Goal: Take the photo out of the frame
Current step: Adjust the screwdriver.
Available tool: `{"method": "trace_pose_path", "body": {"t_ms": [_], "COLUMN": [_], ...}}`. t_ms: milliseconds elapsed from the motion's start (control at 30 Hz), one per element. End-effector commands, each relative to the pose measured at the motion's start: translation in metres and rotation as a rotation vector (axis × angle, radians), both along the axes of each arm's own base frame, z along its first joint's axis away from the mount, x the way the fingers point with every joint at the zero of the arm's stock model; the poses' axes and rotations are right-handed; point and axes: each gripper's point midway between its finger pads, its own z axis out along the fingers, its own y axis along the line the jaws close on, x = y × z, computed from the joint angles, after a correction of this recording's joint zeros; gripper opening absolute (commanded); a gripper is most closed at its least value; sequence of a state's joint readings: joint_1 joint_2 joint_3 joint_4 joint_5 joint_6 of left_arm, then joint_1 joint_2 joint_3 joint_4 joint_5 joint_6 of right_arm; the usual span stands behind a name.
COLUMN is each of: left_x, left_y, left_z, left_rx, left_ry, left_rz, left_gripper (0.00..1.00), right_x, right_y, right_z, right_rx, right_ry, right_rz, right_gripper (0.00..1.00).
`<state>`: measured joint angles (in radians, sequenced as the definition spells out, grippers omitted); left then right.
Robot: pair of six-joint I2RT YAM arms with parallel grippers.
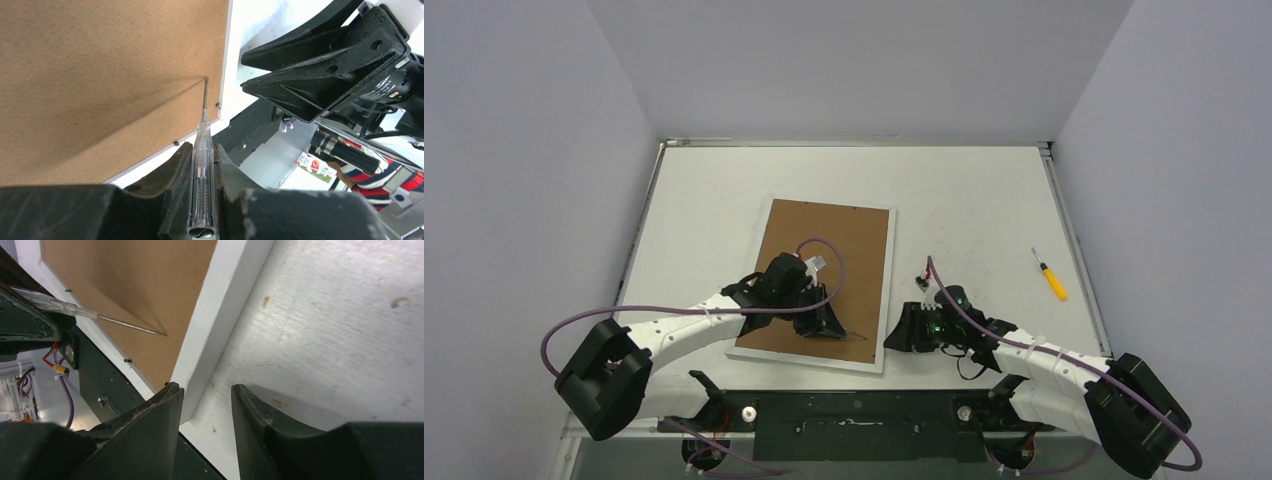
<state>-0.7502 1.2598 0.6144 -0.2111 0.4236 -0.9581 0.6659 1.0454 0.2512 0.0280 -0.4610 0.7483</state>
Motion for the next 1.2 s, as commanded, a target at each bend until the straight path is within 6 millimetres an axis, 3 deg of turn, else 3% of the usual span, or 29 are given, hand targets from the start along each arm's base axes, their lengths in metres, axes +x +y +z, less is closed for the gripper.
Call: {"method": "trace_pose_path", "body": {"t_ms": [0, 133, 333, 433, 533, 600, 700, 800, 867, 967, 1167], "left_x": [-0.012, -0.02, -0.026, -0.027, -0.022, -0.018, -0.013, -0.011, -0.012, -0.015, -0.013], "left_y": [-0.009, -0.009, -0.001, -0.002, -0.004, -0.004, -0.003, 0.001, 0.004, 0.006, 0.013], "left_z": [0.009, 0.013, -0.002, -0.005, 0.004, 0.014, 0.03, 0.045, 0.052, 0.067, 0.103], "left_rx": [-0.045, -0.068, -0.023, -0.034, -0.055, -0.075, -0.121, -0.162, -0.165, -0.181, -0.319], "left_ry": [0.031, 0.07, 0.115, 0.125, 0.079, 0.04, -0.002, -0.006, -0.008, -0.016, 0.002], "left_rz": [-0.09, -0.129, -0.123, -0.116, -0.114, -0.11, -0.112, -0.138, -0.162, -0.207, -0.204], "left_gripper": [0.0, 0.0, 0.0, 0.0, 0.0, 0.0, 0.0, 0.0, 0.0, 0.0, 0.0], "right_x": [0.001, -0.002, -0.006, -0.007, 0.004, 0.014, 0.025, 0.022, 0.02, 0.023, 0.015], "right_y": [0.02, 0.028, 0.035, 0.041, 0.037, 0.029, 0.032, 0.048, 0.055, 0.062, 0.071], "right_z": [0.014, 0.009, 0.003, 0.007, 0.019, 0.032, 0.069, 0.112, 0.129, 0.14, 0.136], "right_rx": [0.088, 0.081, 0.076, 0.077, 0.024, -0.028, -0.003, 0.118, 0.162, 0.152, 0.107], "right_ry": [-0.028, -0.021, -0.01, -0.025, -0.116, -0.194, -0.347, -0.518, -0.606, -0.687, -0.788], "right_rz": [0.03, 0.057, 0.078, 0.107, 0.114, 0.108, 0.152, 0.245, 0.289, 0.328, 0.4], "right_gripper": [0.4, 0.38, 0.33, 0.36, 0.47, 0.48, 0.46, 0.48, 0.5, 0.52, 0.52]}}
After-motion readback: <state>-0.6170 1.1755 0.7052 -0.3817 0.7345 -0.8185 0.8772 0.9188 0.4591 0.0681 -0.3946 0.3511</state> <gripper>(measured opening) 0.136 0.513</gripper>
